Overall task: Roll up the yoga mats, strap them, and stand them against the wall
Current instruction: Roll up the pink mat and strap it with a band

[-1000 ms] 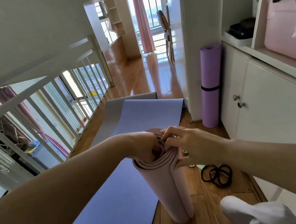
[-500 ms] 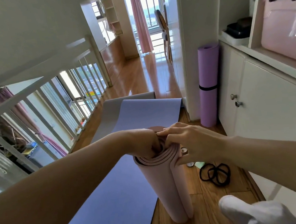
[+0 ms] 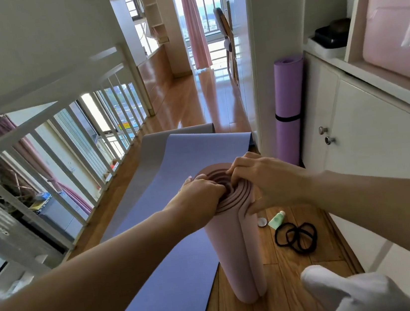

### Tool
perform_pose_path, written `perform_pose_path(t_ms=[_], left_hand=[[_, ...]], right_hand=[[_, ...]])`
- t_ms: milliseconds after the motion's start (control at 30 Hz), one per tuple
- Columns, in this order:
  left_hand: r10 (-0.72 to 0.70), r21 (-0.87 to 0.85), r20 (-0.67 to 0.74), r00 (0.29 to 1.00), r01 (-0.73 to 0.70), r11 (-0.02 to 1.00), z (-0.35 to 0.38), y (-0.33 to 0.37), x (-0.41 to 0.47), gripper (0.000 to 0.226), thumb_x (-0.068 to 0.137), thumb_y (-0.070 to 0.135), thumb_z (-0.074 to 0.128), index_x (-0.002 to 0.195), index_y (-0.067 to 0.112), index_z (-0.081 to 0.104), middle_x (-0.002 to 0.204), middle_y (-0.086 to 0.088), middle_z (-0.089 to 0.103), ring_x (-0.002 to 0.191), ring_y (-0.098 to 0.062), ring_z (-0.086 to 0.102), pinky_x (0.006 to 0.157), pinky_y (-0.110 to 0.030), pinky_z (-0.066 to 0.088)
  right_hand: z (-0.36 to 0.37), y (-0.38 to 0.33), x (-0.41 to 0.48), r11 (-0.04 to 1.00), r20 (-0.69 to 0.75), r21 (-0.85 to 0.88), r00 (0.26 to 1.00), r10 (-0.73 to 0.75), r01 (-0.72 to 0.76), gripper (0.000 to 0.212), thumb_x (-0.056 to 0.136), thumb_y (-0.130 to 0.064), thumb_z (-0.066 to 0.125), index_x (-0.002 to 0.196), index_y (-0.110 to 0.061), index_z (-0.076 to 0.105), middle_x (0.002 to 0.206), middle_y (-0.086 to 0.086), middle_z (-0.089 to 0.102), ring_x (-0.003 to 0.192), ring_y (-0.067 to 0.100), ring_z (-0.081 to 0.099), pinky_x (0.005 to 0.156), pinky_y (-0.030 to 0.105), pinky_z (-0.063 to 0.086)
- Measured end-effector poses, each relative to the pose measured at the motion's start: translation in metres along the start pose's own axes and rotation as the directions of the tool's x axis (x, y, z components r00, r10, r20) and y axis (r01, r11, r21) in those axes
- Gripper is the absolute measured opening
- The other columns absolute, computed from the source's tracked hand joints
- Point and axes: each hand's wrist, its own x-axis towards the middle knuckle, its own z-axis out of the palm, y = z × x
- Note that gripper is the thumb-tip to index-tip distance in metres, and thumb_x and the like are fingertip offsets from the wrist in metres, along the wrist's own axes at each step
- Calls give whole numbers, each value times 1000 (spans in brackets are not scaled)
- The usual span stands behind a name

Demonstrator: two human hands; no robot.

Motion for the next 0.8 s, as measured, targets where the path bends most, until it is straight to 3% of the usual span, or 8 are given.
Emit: perform_pose_path(t_ms=[200,300,367,433,500,600,667,800], left_hand=[[52,-2,-44,998,-52,999,6,-5,-13,26,99,12,44,113,23,64,110,7,65,114,-15,47,116,-46,19],[-35,-279,-356,934,-71,958,11,-13,-16,18,98,19,51,101,20,69,103,3,65,105,-21,52,97,-33,36],[-318,-528,-369,874,85,845,14,-1,-19,25,96,30,53,119,25,60,128,0,49,122,-21,39,97,-23,28],[-518,-768,-137,845,239,594,19,21,-16,44,93,40,54,136,33,44,146,-1,24,134,-21,29,102,-24,24],[-550,-907,-10,835,223,356,27,41,-10,47,93,41,55,137,39,38,144,-1,20,127,-19,37,99,-20,26],[-565,-951,-88,820,99,291,39,50,2,27,92,38,56,117,40,45,131,3,30,105,-6,46,85,-3,34],[-572,-952,-122,811,66,298,45,49,6,19,92,36,57,110,33,51,128,0,36,100,1,47,73,1,37],[-560,-939,-177,809,32,342,55,47,8,24,93,33,57,115,30,48,122,2,40,103,3,46,74,-2,39]], right_hand=[[-1,-7,2,997,-19,-59,999,-40,39,63,59,-74,62,96,-22,62,100,-9,50,95,9,42,79,27,49],[10,-7,2,999,-142,-49,990,13,-20,65,55,-76,61,86,-19,63,91,-9,50,91,10,40,75,25,45],[16,-3,0,995,-248,-5,964,96,-100,65,54,-75,63,81,-16,62,87,-10,48,93,11,38,77,27,44],[20,-2,-3,989,-356,9,924,139,-145,64,56,-73,61,78,-14,61,84,-9,51,91,12,38,75,31,47],[25,-8,-4,988,-406,-38,906,120,-148,63,59,-73,56,76,-13,62,80,-6,56,87,16,43,73,29,46],[27,-14,-4,983,-405,-71,906,124,-167,63,62,-73,52,78,-13,64,80,-4,60,85,18,47,72,26,43],[16,-11,-2,982,-301,1,937,179,-188,54,64,-69,61,80,-17,64,82,-8,59,87,13,45,72,24,45],[-40,-2,8,940,185,247,963,194,-237,22,82,-44,69,93,-25,69,83,-16,64,81,-1,59,69,9,46]])
